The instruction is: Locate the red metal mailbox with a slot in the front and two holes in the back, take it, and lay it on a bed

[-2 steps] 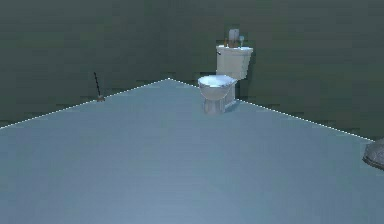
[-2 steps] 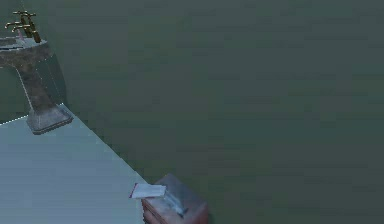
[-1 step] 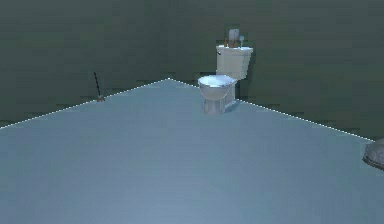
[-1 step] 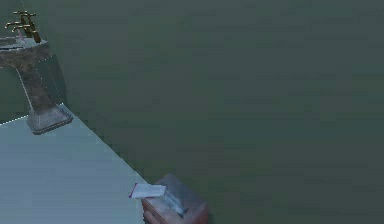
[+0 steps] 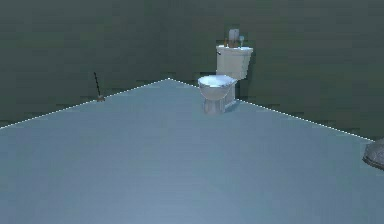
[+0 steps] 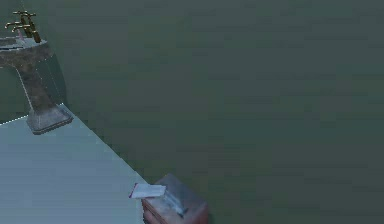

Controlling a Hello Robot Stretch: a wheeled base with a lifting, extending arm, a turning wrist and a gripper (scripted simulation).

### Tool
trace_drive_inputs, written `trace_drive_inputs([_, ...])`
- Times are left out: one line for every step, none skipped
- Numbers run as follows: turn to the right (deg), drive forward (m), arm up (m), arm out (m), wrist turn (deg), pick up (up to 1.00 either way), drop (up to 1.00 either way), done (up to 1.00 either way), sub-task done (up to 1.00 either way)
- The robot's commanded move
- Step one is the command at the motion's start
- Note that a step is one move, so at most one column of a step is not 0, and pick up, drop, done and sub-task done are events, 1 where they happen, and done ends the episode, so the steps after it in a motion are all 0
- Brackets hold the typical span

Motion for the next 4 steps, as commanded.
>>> trace_drive_inputs([0.0,0.00,0.00,0.00,45.0,0.00,0.00,0.00,0.00])
trace_drive_inputs([0.0,0.00,0.00,0.00,36.0,0.00,0.00,0.00,0.00])
trace_drive_inputs([0.0,0.00,0.00,0.00,0.0,1.00,0.00,0.00,0.00])
trace_drive_inputs([0.0,0.00,0.10,0.00,0.0,0.00,0.00,0.00,0.00])
